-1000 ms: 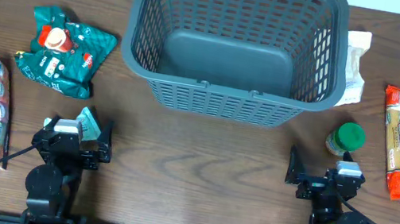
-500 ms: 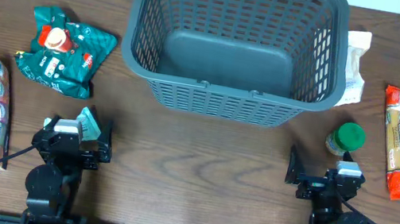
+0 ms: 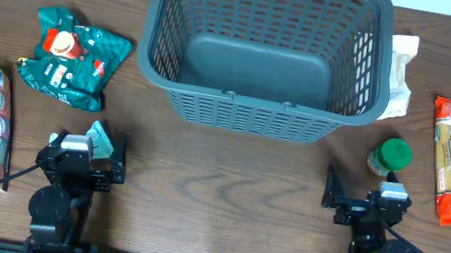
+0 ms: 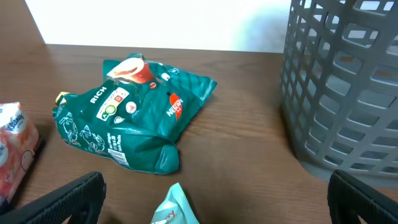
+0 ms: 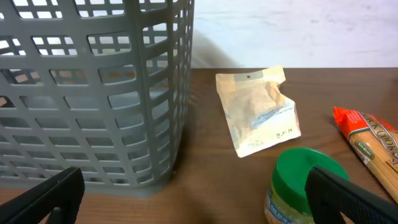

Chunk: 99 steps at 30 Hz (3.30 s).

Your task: Pack container

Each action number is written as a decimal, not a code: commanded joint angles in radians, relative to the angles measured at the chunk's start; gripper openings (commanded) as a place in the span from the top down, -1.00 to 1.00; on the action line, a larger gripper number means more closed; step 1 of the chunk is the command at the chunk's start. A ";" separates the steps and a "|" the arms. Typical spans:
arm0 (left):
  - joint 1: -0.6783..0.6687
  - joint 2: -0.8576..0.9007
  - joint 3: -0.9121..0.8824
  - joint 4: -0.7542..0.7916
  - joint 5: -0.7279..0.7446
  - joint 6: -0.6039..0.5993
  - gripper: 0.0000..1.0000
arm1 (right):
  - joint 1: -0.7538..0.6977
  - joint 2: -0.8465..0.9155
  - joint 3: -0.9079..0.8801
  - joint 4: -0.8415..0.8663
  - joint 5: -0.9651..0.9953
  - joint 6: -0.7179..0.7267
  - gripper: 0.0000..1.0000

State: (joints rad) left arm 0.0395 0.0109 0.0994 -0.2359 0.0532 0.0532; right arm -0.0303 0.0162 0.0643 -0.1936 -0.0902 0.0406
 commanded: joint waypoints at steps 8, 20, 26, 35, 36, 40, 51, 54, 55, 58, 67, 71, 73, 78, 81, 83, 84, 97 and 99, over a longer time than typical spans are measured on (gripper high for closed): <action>0.004 -0.007 -0.024 -0.008 0.011 0.010 -0.97 | 0.012 -0.010 -0.006 0.002 -0.004 -0.012 -0.99; 0.004 -0.007 -0.024 -0.008 0.011 0.010 -0.97 | 0.012 -0.011 -0.006 0.003 -0.005 0.011 -0.98; 0.004 -0.007 -0.024 -0.008 0.011 0.010 -0.97 | 0.011 -0.007 0.018 -0.002 0.000 0.102 -0.99; 0.004 -0.007 -0.024 -0.008 0.011 0.010 -0.97 | 0.011 0.193 0.307 -0.092 0.195 0.015 -0.99; 0.004 -0.007 -0.024 -0.008 0.011 0.010 -0.97 | 0.011 0.235 0.351 -0.095 0.195 0.002 -0.99; 0.004 -0.007 -0.024 -0.008 0.011 0.010 -0.97 | 0.010 0.446 0.587 -0.168 0.196 -0.037 -0.99; 0.004 -0.007 -0.024 -0.008 0.011 0.010 -0.97 | -0.097 1.062 1.545 -0.793 0.134 -0.087 -0.99; 0.004 -0.007 -0.024 -0.008 0.011 0.010 -0.97 | -0.154 1.197 1.766 -0.943 0.134 -0.088 -0.99; 0.004 -0.007 -0.024 -0.008 0.011 0.010 -0.97 | -0.175 1.238 1.825 -0.981 0.134 -0.088 -0.99; 0.004 -0.007 -0.024 -0.008 0.011 0.010 -0.97 | -0.231 1.329 1.928 -1.067 0.132 -0.092 -0.99; 0.004 -0.007 -0.024 -0.008 0.011 0.010 -0.97 | -0.438 1.514 1.947 -1.161 0.008 -0.179 -0.98; 0.004 -0.007 -0.024 -0.008 0.011 0.010 -0.97 | -0.516 1.551 1.947 -1.178 0.027 -0.217 -0.98; 0.004 -0.007 -0.024 -0.008 0.011 0.010 -0.97 | -0.548 1.553 1.947 -1.199 0.041 -0.209 -0.99; 0.004 -0.007 -0.024 -0.008 0.011 0.010 -0.97 | -0.583 1.555 1.942 -1.176 -0.026 -0.297 -0.98; 0.004 -0.007 -0.024 -0.008 0.011 0.010 -0.97 | -0.584 1.581 1.940 -1.147 -0.138 -0.402 -0.98; 0.004 -0.007 -0.024 -0.008 0.011 0.010 -0.97 | -0.584 1.612 1.940 -1.141 -0.143 -0.404 -0.99; 0.004 -0.007 -0.024 -0.008 0.011 0.010 -0.97 | -0.586 1.633 1.940 -1.142 -0.142 -0.404 -0.99; 0.004 -0.007 -0.024 -0.008 0.011 0.010 -0.97 | -0.585 1.955 1.940 -1.119 -0.143 -0.404 -0.99; 0.004 -0.007 -0.024 -0.008 0.011 0.010 -0.97 | -0.586 1.994 1.940 -1.114 -0.143 -0.404 -0.99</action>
State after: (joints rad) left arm 0.0395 0.0109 0.0994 -0.2356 0.0532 0.0532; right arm -0.6113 1.9774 2.0014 -1.3121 -0.2169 -0.3496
